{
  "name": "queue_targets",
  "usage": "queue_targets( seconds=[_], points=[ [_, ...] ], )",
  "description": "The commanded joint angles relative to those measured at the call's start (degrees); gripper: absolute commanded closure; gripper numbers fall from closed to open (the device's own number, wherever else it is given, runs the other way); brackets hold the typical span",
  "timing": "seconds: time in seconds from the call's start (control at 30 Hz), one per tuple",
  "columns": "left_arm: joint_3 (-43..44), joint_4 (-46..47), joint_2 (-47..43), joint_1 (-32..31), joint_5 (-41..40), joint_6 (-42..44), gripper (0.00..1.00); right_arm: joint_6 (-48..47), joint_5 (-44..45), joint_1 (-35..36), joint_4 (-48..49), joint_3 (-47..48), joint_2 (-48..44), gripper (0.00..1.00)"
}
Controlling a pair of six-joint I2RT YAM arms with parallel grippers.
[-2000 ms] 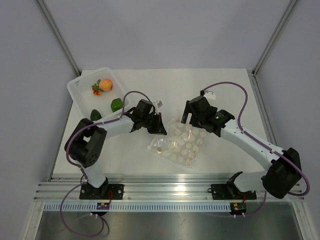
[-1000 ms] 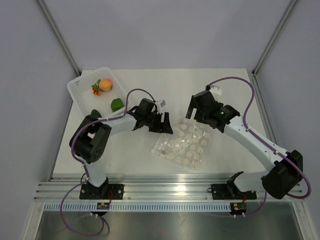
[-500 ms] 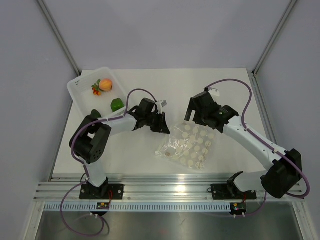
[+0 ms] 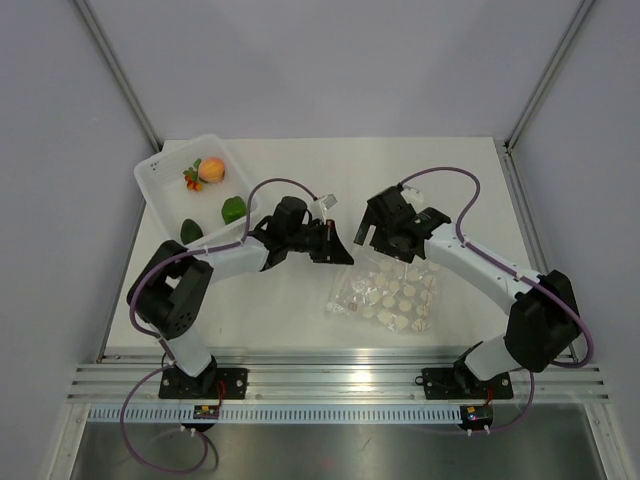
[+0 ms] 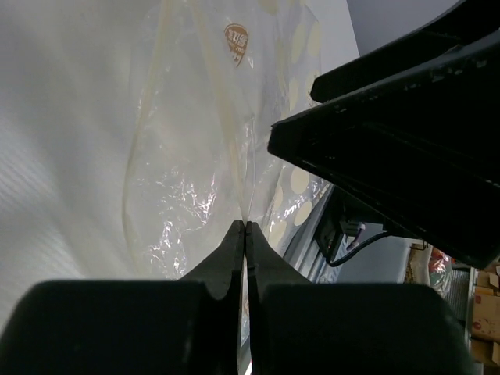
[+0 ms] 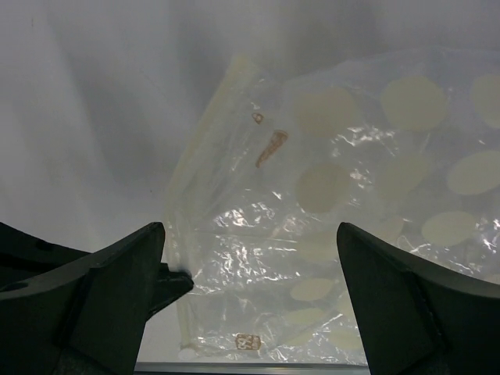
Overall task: Place the food in the zip-top bag and seal the zipper
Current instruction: Pick up the zipper food storage bag at the center of the board, then open the zipper of the food storage bag at the center of the board.
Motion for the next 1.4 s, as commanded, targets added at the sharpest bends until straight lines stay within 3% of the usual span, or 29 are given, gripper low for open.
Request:
queue_targets(
  seconds=[0.0, 0.23, 0.33, 0.37, 0.4, 0.47, 0.5, 0.57, 0.6, 0.63, 0.67, 0.77, 0.8, 0.9, 1.03, 1.07, 1.17, 1.37],
  points=[
    [0.0, 6.2, -0.4, -1.6, 2.6, -2.1, 1.00, 3.1, -1.1, 0.8, 3.0, 2.3, -0.3, 0.01],
    [1.9, 5.5, -0.1, -2.5, 2.2, -2.0, 1.00, 2.6, 0.3, 2.6, -0.5, 4.5, 3.2, 0.05],
    [2.4, 4.8, -0.4, -2.6, 1.9, -1.6, 1.00, 3.0, 0.5, 2.7, -1.6, 4.4, 4.1, 0.15],
    [2.4, 4.7, -0.5, -2.7, 1.9, -1.5, 1.00, 3.1, 0.4, 2.8, -1.0, 3.9, 4.0, 0.21],
    [2.4, 4.6, -0.7, -2.7, 1.8, -1.4, 1.00, 3.1, 0.4, 2.8, -0.8, 3.7, 3.5, 0.35],
    [2.4, 4.4, -0.7, -2.7, 1.8, -1.4, 1.00, 3.0, 0.4, 2.8, -0.4, 3.5, 2.9, 0.48],
    [2.4, 4.4, -1.0, -2.7, 1.6, -1.3, 1.00, 2.9, 0.5, 2.8, -0.4, 3.5, 2.7, 0.60],
    [2.4, 4.3, -1.4, -2.7, 1.5, -1.3, 1.00, 2.4, 0.5, 2.8, -0.2, 3.3, 2.2, 0.71],
    [2.4, 4.1, -1.4, -2.7, 1.3, -1.2, 1.00, 2.3, 0.4, 2.8, -0.2, 3.3, 2.2, 0.80],
    [2.3, 3.9, -2.0, -2.7, 1.2, -1.2, 1.00, 2.2, 0.4, 2.7, -0.1, 3.3, 2.1, 0.95],
    [2.3, 3.4, -2.2, -2.7, 1.0, -1.0, 1.00, 1.3, 0.3, 2.8, 0.2, 3.2, 1.9, 1.00],
    [3.1, -1.5, -4.7, -2.4, -0.4, 1.4, 0.93, -1.6, 1.0, 2.7, 1.4, 2.2, 0.0, 1.00],
    [3.0, -3.6, -5.3, -2.1, -0.2, 1.9, 0.81, -2.3, 1.8, 2.7, 1.5, 2.0, -0.7, 1.00],
    [-1.2, -0.5, -9.0, 0.7, 3.6, -0.4, 0.63, -6.8, -1.2, 2.7, 4.4, 0.1, -4.5, 1.00],
    [-5.0, 1.8, -13.1, 4.4, 4.6, -2.7, 0.20, -11.0, -7.6, 2.7, 13.1, -4.4, -9.7, 1.00],
    [-4.7, 0.8, -13.4, 4.4, 3.1, -1.3, 0.16, -12.6, -8.8, 2.8, 14.3, -5.8, -11.0, 1.00],
    [-3.0, -2.0, -12.2, 4.2, 2.8, -0.7, 0.12, -14.7, -11.5, 2.8, 16.7, -7.2, -12.3, 1.00],
    [-0.3, -4.5, -10.5, 2.0, 2.0, 0.6, 0.13, -15.5, -12.1, 2.7, 15.7, -6.1, -11.8, 1.00]
  ],
)
